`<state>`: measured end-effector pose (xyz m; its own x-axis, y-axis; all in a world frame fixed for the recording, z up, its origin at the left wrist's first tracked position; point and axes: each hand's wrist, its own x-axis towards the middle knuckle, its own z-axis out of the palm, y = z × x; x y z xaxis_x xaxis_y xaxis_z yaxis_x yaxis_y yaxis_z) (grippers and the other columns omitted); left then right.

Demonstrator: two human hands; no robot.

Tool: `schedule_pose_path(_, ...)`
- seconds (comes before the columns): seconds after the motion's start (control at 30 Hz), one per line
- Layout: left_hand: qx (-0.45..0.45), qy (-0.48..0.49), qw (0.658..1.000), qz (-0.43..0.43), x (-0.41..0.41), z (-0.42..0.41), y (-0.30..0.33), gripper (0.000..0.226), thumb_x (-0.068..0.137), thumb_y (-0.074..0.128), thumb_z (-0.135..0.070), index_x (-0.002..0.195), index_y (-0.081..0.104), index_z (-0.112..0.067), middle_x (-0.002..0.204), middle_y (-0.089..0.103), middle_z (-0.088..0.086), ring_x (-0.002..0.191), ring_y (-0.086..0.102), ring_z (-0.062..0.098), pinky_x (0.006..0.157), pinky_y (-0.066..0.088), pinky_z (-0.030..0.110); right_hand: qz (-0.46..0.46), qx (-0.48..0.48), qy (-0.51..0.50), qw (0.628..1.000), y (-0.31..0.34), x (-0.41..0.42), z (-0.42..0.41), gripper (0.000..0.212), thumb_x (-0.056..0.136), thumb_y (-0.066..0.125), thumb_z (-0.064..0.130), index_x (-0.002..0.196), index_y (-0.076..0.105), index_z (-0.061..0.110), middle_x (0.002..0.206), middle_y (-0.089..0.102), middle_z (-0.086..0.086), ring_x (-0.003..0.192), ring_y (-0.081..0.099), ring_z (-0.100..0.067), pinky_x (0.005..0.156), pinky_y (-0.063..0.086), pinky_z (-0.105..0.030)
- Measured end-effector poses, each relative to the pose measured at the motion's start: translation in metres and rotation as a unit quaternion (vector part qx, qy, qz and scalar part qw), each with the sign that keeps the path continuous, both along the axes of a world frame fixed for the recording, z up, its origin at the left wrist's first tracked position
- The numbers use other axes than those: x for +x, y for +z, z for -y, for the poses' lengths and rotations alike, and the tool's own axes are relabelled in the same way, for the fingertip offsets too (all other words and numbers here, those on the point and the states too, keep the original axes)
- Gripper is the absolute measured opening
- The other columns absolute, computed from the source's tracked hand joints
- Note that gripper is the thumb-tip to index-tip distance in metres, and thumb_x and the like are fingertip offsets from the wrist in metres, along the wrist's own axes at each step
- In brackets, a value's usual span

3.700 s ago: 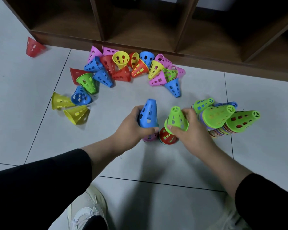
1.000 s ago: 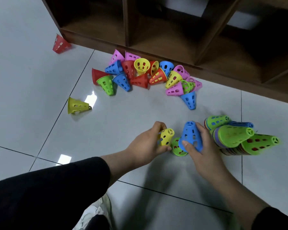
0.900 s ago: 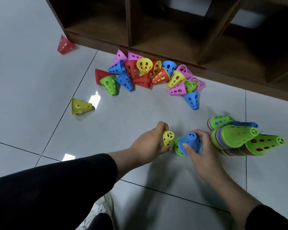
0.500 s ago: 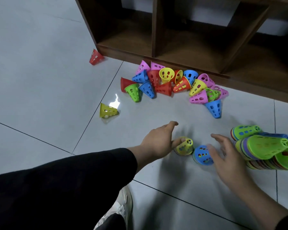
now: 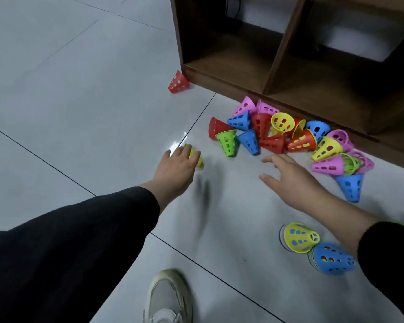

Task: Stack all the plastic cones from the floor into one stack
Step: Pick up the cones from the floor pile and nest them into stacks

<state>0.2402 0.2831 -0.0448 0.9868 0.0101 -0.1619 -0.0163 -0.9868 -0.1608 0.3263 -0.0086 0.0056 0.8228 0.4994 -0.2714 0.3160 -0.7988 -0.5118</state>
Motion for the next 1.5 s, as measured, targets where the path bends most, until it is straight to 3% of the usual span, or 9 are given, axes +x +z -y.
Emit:
schedule_pose_path(0.23,0.047,-0.069,0.996,-0.034,0.042,-0.02,-0.015,0.061,0.096,0.04,-0.02,0.153,0.019,-0.01,0.157,0.023,0.016,0.134,0.036,0.033,0.104,0.034,0.048,-0.027,-0.059,0.005,0.998,-0.029,0.041,-0.074,0.071,0.095,0.063,0.037,0.155,0.027,0.026,0.157,0.036,-0.005,0.137,0.043,-0.026,0.106,0.04,-0.037)
schedule_pose_path(0.53,0.024,-0.041,0.995,-0.091,0.055,-0.039,-0.046,0.031,0.089,0.051,-0.014,0.119,0.049,-0.019,0.114,0.051,0.004,0.1,0.05,0.027,0.076,0.035,0.034,0.023,-0.138,0.053,0.989,-0.068,0.086,-0.139,0.077,0.095,0.065,0.03,0.157,0.019,0.024,0.162,0.018,-0.006,0.138,0.043,-0.029,0.104,0.049,-0.042)
schedule_pose_path(0.73,-0.154,0.095,0.983,-0.013,0.05,-0.037,-0.051,0.034,0.094,0.056,-0.039,0.117,0.047,-0.017,0.107,0.053,0.004,0.092,0.053,0.03,0.069,0.041,0.038,0.008,-0.126,-0.021,0.992,-0.095,0.075,-0.141,0.054,0.086,0.075,0.033,0.126,0.042,0.015,0.125,0.043,-0.01,0.098,0.06,-0.032,0.078,0.051,-0.038)
schedule_pose_path(0.87,-0.2,0.126,0.967,0.098,0.056,-0.02,-0.039,0.041,0.093,0.052,-0.054,0.118,0.051,-0.021,0.102,0.062,-0.001,0.095,0.056,0.028,0.079,0.035,0.04,0.053,-0.064,-0.01,0.997,-0.094,0.064,-0.126,0.036,0.095,0.064,0.03,0.12,0.053,0.007,0.114,0.051,-0.013,0.097,0.059,-0.034,0.074,0.041,-0.033)
schedule_pose_path(1.07,-0.395,0.182,0.882,0.183,0.07,0.031,-0.001,0.045,0.09,0.056,-0.058,0.119,0.054,-0.023,0.097,0.062,-0.005,0.091,0.056,0.023,0.077,0.044,0.039,0.071,0.077,-0.048,0.993,-0.039,0.07,-0.086,0.021,0.094,0.068,0.027,0.103,0.065,0.008,0.133,0.049,-0.006,0.118,0.05,-0.022,0.102,0.042,-0.031)
schedule_pose_path(1.17,-0.509,0.175,0.824,0.175,0.066,0.064,0.019,0.035,0.089,0.06,-0.056,0.114,0.051,-0.033,0.101,0.062,-0.012,0.091,0.057,0.008,0.076,0.049,0.033,-0.001,0.201,-0.135,0.97,0.002,0.067,-0.051,0.017,0.093,0.069,0.028,0.094,0.066,0.011,0.137,0.053,-0.003,0.123,0.052,-0.014,0.105,0.04,-0.022)
schedule_pose_path(1.3,-0.569,0.145,0.8,0.128,0.048,0.112,0.042,0.034,0.087,0.068,-0.05,0.11,0.053,-0.031,0.1,0.063,-0.012,0.091,0.06,0.007,0.08,0.052,0.034,-0.117,0.337,-0.231,0.905,0.048,0.038,0.016,0.012,0.09,0.07,0.03,0.097,0.07,0.021,0.097,0.075,0.0,0.094,0.073,-0.018,0.081,0.062,-0.044)
schedule_pose_path(1.4,-0.59,0.115,0.796,0.071,0.029,0.148,0.055,0.037,0.086,0.072,-0.045,0.11,0.055,-0.024,0.101,0.066,-0.005,0.094,0.063,0.015,0.086,0.052,0.042,-0.113,0.302,-0.263,0.909,0.06,0.013,0.067,0.023,0.085,0.078,0.027,0.099,0.06,0.026,0.105,0.068,-0.001,0.096,0.071,-0.02,0.077,0.063,-0.038)
schedule_pose_path(1.5,-0.602,0.076,0.795,0.016,0.011,0.177,0.066,0.04,0.085,0.074,-0.043,0.115,0.057,-0.022,0.103,0.067,-0.002,0.099,0.064,0.019,0.09,0.052,0.044,-0.093,0.211,-0.289,0.929,0.07,-0.009,0.115,0.046,0.078,0.083,0.037,0.117,0.061,0.029,0.109,0.064,0.004,0.088,0.065,0.005,0.071,0.053,-0.013)
